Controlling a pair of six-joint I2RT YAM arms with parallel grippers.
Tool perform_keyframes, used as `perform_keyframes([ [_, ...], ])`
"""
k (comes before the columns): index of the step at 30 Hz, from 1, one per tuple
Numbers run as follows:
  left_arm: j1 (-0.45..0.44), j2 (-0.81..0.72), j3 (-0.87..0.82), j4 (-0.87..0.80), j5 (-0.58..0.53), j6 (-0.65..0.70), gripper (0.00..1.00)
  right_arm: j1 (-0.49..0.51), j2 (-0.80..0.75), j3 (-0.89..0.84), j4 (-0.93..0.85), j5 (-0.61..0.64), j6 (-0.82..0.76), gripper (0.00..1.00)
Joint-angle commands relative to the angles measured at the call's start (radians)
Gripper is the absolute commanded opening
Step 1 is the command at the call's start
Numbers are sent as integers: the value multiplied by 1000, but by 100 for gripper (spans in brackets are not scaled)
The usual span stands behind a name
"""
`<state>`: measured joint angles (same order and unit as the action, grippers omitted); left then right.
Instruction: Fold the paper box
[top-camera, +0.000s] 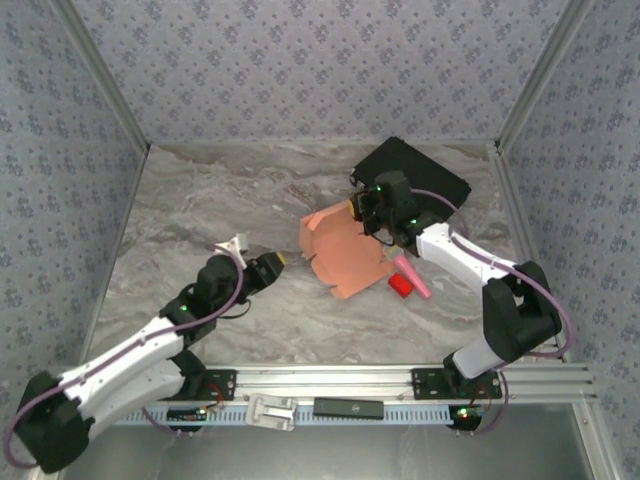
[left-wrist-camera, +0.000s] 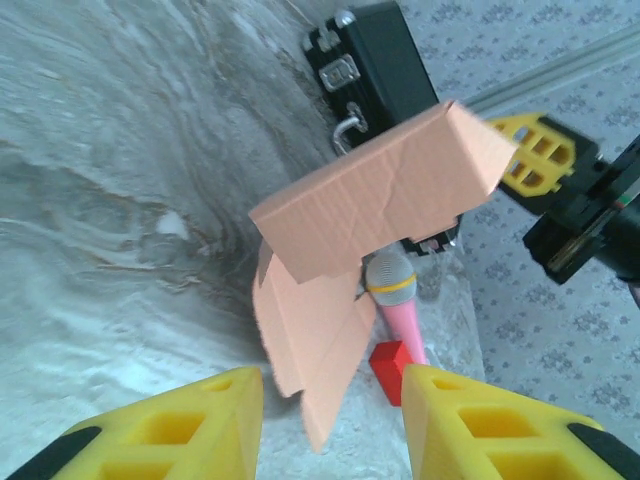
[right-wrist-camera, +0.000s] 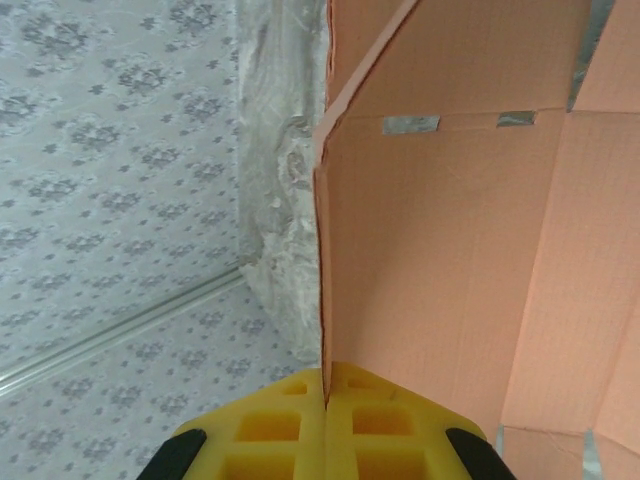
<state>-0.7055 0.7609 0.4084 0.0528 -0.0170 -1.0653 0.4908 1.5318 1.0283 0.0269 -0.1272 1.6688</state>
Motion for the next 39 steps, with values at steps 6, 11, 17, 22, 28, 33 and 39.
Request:
perform_keyframes([
  [6, 256, -67, 87, -294, 98, 76, 40, 73, 126, 30, 78, 14, -42, 0],
  [11, 292, 68, 73, -211, 137, 149, 34, 87, 187, 16, 184, 6, -82, 0],
  [17, 277, 328, 55, -8, 228, 212, 29, 75, 228, -13, 274, -55, -167, 0],
  [22, 215, 451, 37, 179, 247, 243, 28, 65, 211, -77, 385, -84, -217, 0],
  [28, 179, 469, 72, 147, 157, 277, 28, 66, 177, -94, 435, -100, -280, 0],
  [33, 178, 341, 95, -29, 49, 329, 29, 70, 186, -146, 586, -128, -226, 0],
  [39, 188, 232, 105, -150, -3, 377, 29, 86, 157, -171, 637, -116, -239, 0],
])
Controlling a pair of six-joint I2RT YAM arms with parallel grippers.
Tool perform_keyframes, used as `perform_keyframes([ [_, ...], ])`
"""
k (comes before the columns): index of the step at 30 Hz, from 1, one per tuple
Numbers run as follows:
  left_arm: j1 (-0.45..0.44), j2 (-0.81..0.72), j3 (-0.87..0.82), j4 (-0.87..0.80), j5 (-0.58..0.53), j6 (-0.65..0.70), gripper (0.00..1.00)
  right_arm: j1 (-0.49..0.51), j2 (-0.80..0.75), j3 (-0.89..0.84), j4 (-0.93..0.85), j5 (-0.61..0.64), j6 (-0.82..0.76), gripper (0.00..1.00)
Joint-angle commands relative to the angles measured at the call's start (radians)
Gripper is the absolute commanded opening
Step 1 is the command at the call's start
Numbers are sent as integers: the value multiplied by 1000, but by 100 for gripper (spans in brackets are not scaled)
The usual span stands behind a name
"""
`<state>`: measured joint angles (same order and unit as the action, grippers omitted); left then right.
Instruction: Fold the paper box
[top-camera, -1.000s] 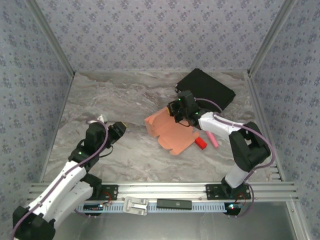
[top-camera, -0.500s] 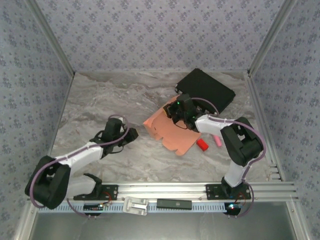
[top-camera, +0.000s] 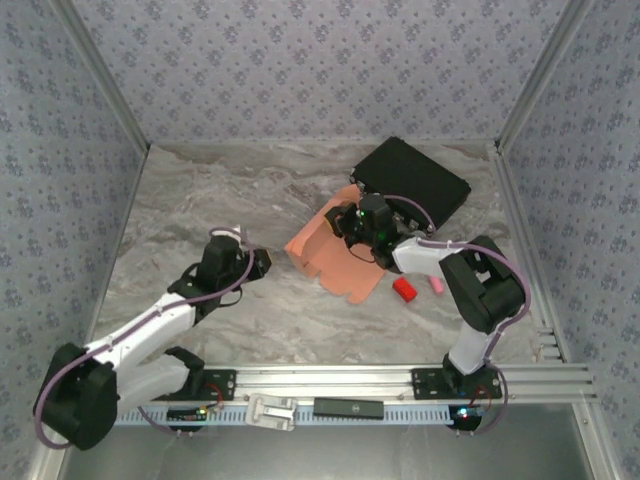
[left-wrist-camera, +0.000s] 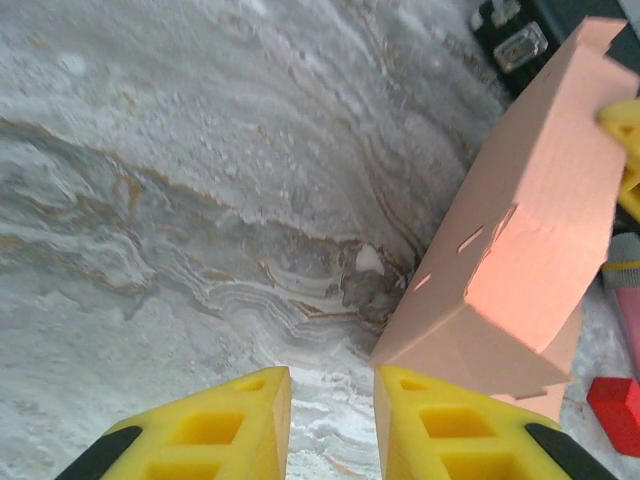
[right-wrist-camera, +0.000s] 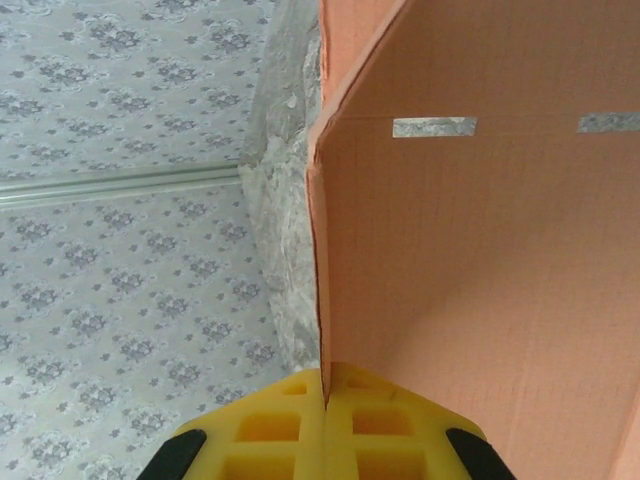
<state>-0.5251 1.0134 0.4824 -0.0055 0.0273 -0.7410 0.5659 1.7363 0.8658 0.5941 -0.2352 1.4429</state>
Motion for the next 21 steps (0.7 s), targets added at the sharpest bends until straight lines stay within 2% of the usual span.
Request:
perform_keyframes([
  [1, 8, -19, 33, -100, -45, 62, 29, 12, -44, -15, 80, -13, -26, 0],
  [5, 11, 25, 27, -83, -2, 70, 28, -1, -33, -83, 178, -53, -35, 0],
  [12, 1, 42, 30, -73, 0, 81, 27, -25, -22, -148, 210, -101, -63, 0],
  [16, -4, 57, 44, -72, 40, 84, 28, -27, -17, -146, 193, -99, -68, 0],
  [21, -69, 156, 104, -120, 68, 120, 29, -32, -3, -143, 216, -111, -54, 0],
])
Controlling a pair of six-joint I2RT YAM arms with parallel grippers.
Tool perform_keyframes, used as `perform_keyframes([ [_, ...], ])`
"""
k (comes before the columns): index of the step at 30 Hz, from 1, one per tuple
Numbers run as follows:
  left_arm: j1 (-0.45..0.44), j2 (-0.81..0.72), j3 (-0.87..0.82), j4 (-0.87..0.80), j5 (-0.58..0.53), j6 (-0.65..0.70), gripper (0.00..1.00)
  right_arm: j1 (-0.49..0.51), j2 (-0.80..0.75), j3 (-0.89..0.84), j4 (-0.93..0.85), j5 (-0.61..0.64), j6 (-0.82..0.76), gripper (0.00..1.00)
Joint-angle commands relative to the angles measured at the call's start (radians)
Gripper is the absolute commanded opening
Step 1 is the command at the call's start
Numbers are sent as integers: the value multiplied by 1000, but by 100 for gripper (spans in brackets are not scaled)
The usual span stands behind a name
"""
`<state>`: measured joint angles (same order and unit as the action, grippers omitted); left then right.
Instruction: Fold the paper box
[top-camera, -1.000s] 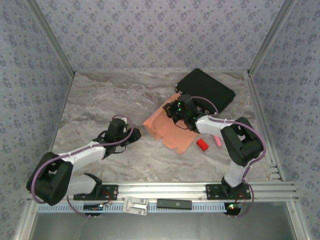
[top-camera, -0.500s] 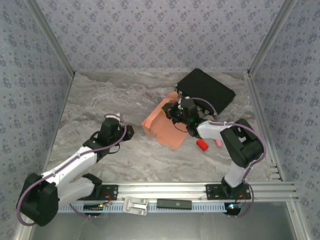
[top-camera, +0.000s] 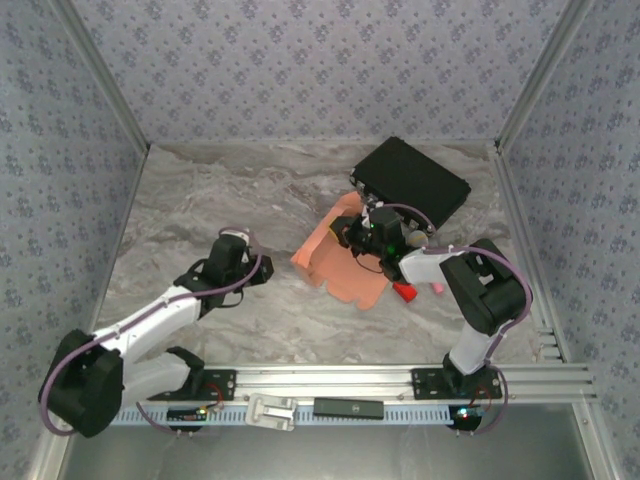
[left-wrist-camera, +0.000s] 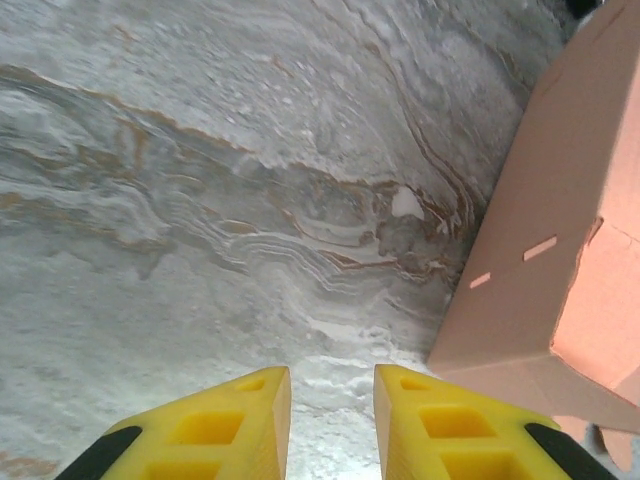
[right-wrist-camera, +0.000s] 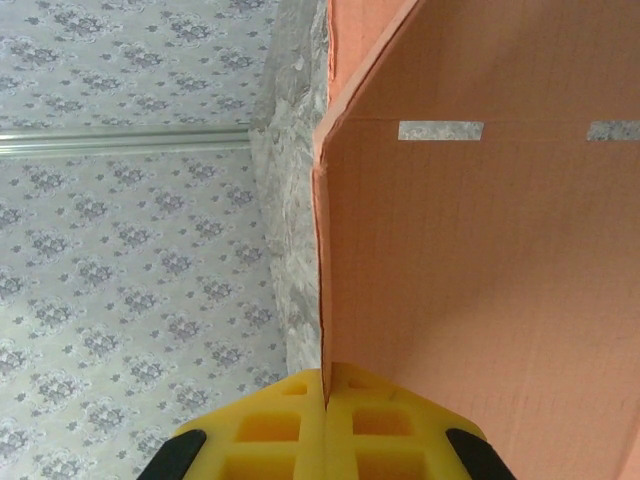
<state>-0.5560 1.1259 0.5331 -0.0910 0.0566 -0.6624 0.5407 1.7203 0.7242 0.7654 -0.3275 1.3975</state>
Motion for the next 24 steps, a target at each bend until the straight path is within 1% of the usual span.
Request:
perform_keyframes([
  [1, -56, 63, 64, -33, 38, 47, 30, -8, 11, -1, 52, -21, -5, 0],
  [3, -87, 105, 94, -33, 34, 59, 32, -7, 0, 4, 53, -22, -10, 0],
  [6, -92, 171, 127, -13, 56, 70, 38, -7, -19, -7, 71, -24, -10, 0],
  [8, -107, 214, 158, -22, 62, 72, 40, -8, -32, -19, 94, -26, -14, 0],
  [9, -126, 219, 166, -25, 41, 71, 40, -11, -37, -24, 97, -29, -21, 0],
  [11, -149, 194, 163, -34, -17, 57, 40, -16, -34, -34, 118, -36, -36, 0],
  [13, -160, 123, 145, -65, -89, 29, 40, -19, -15, -51, 152, -41, -39, 0],
  [15, -160, 56, 145, -134, -131, -12, 41, -20, 7, -68, 192, -41, -31, 0],
  [16, -159, 35, 157, -182, -133, -46, 41, -22, 18, -73, 196, -42, -33, 0],
  [18, -162, 19, 170, -231, -96, -116, 43, -21, 39, -79, 197, -41, -37, 0],
  [19, -173, 8, 162, -224, -81, -155, 46, -21, 52, -82, 206, -41, -34, 0],
  [21, -197, -15, 144, -202, -86, -225, 50, -22, 77, -87, 237, -41, -22, 0],
  [24, -204, -26, 131, -158, -86, -254, 50, -19, 85, -94, 251, -35, -12, 0],
])
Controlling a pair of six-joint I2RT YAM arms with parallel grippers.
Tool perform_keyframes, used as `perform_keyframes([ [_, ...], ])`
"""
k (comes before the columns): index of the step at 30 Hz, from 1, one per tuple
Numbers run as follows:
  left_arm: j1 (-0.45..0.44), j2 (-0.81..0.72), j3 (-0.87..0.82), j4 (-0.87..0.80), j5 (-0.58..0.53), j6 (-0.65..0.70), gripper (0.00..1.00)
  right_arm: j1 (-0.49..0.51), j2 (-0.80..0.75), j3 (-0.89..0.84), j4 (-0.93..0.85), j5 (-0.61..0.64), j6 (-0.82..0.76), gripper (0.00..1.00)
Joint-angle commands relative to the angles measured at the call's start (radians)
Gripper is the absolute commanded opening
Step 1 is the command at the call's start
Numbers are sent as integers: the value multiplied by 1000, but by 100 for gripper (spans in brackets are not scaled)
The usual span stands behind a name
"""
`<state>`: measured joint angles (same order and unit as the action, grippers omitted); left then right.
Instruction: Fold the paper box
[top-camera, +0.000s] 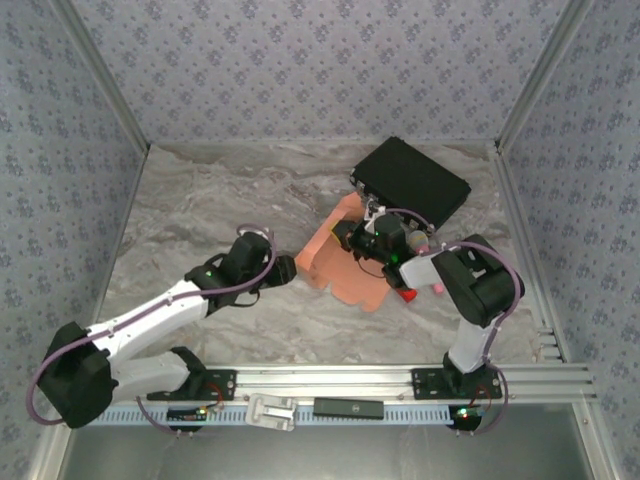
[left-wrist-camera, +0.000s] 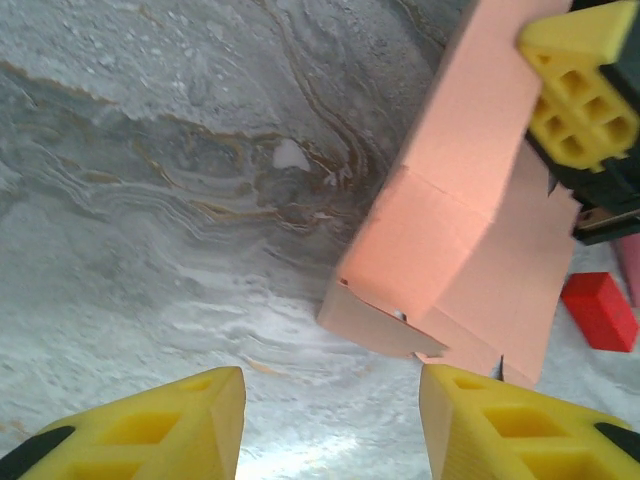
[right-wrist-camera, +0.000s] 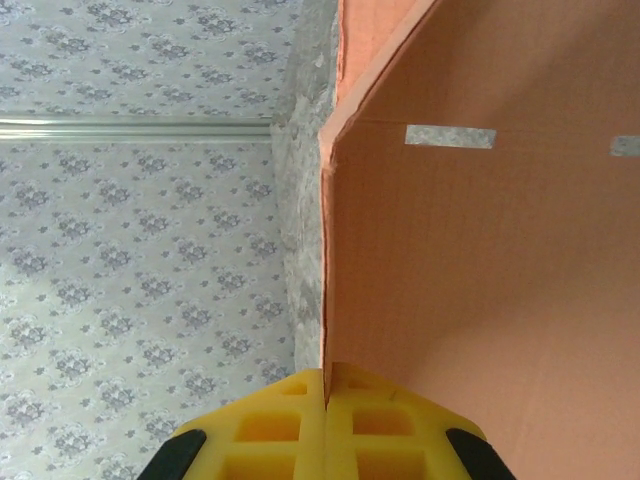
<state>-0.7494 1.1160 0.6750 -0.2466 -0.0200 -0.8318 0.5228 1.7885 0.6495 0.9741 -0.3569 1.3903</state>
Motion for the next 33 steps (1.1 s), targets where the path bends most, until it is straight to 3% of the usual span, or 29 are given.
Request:
perform_keyframes([
  [1, -11, -4, -9, 6, -8, -75, 49, -2, 11, -18, 33, -2, -8, 0],
  [9, -30, 158, 13, -26, -54, 54, 29, -19, -40, -11, 11, -27, -15, 0],
  [19, -13, 221, -41, 276, 44, 269, 35, -14, -39, 3, 60, -27, 44, 0],
  [26, -4, 249, -46, 304, 74, 343, 35, -15, 15, 30, 144, -46, 68, 0],
  [33, -5, 241, -36, 267, -5, 385, 36, -21, 144, 30, 345, -112, 90, 0],
])
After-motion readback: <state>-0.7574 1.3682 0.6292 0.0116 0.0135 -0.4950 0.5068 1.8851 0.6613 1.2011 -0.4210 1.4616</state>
